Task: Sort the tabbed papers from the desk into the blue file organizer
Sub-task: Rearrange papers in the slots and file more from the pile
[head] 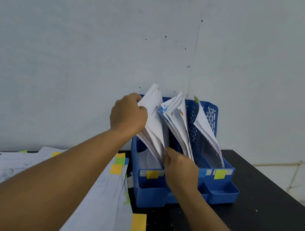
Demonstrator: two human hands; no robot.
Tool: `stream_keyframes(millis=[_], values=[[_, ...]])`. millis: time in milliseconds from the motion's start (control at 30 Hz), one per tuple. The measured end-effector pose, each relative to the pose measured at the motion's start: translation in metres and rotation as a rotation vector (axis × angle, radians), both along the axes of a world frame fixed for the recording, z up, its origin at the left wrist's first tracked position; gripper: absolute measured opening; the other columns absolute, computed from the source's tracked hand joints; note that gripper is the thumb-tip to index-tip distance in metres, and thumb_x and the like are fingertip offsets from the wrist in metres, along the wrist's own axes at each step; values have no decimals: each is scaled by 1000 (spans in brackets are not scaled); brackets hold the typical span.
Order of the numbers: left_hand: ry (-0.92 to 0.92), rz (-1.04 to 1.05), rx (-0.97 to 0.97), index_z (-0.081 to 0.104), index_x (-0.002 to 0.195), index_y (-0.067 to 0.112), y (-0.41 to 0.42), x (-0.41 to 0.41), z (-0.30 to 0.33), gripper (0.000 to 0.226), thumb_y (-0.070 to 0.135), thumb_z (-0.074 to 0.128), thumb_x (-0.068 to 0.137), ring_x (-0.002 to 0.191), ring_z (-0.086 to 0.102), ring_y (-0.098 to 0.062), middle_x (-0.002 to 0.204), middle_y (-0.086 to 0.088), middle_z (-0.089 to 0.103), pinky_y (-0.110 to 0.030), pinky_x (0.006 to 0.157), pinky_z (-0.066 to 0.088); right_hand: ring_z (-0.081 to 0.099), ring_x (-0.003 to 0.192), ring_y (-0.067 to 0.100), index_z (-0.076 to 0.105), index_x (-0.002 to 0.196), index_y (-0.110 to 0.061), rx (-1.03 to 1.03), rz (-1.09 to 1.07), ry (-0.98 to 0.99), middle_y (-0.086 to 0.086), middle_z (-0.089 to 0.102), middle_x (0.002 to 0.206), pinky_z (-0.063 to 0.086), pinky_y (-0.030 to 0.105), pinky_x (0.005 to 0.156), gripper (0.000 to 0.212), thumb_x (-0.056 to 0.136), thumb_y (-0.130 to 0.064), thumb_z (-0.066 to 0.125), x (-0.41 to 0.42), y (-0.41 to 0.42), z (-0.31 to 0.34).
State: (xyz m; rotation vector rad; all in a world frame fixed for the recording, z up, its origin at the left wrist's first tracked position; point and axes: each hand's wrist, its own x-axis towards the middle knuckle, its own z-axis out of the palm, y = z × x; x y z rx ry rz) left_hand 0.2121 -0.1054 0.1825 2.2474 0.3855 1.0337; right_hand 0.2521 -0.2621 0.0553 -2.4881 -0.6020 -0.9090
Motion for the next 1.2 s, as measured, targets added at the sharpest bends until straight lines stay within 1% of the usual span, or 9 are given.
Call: stream_keyframes(millis=[167, 300, 400, 467, 600, 800, 967, 1100, 1200], values=[[-96, -28, 0, 54, 135, 18, -3, -7, 0, 38, 15, 45, 97, 103, 62, -21, 131, -5, 61, -26, 73, 45, 42, 45, 17, 69, 87, -17, 68, 6, -102, -2, 58, 54, 30, 23, 40, 8, 93, -19, 64, -1, 6, 1], [100, -67, 94, 58, 131, 21, 0, -3, -13, 45, 43, 57, 92, 109, 61, -21, 126, 0, 63, -28, 81, 45, 56, 66, 23, 64, 98, -20, -88, -143, 97, 2, 69, 79, 36, 29, 53, 16, 96, -12, 50, -3, 1, 2], [188, -20, 183, 52, 134, 27, -1, 0, -21, 43, 33, 59, 92, 105, 61, -22, 128, 0, 61, -31, 79, 48, 67, 88, 25, 62, 104, -21, -175, -219, 238, 3, 70, 97, 39, 30, 61, 21, 96, -10, 46, -2, -7, 3], [188, -15, 186, 48, 137, 28, 0, 2, -23, 45, 29, 57, 93, 103, 61, -23, 130, 0, 60, -33, 79, 51, 67, 85, 25, 62, 101, -20, -148, -235, 239, 3, 70, 94, 38, 29, 60, 18, 98, -13, 46, -1, -9, 1], [145, -33, 188, 44, 139, 30, 4, -4, -24, 50, 39, 55, 91, 101, 61, -23, 121, 3, 64, -30, 75, 46, 59, 72, 25, 61, 91, -17, 24, -175, 90, 2, 68, 80, 35, 29, 53, 12, 97, -19, 52, -1, -10, -11], [-82, -23, 66, 64, 113, 25, 42, -59, -52, 28, 37, 64, 88, 81, 58, -13, 101, 6, 61, -25, 75, 42, 61, 86, 24, 71, 112, -14, 251, -7, -191, 0, 70, 98, 48, 32, 61, 25, 86, -14, 70, -42, 4, -18], [247, 108, -76, 69, 97, 26, 95, -115, -121, 14, 30, 69, 83, 88, 63, -14, 91, 9, 68, -25, 76, 41, 59, 65, 13, 73, 98, -23, 253, 236, 79, -6, 67, 74, 50, 34, 53, 12, 93, -25, 62, -86, 37, -25], [574, 173, 7, 60, 122, 31, 111, -153, -164, 40, 47, 64, 86, 121, 50, -21, 128, 2, 60, -33, 97, 42, 61, 74, 12, 71, 102, -28, 7, 260, 399, -9, 70, 85, 55, 33, 67, 24, 99, -39, 49, -107, 61, -40], [803, 263, 160, 36, 144, 35, 113, -171, -182, 68, 67, 47, 86, 145, 16, -29, 156, -1, 27, -46, 115, 19, 63, 93, 15, 67, 117, -29, -115, 242, 519, -8, 71, 105, 55, 33, 80, 32, 100, -47, 46, -115, 73, -50]])
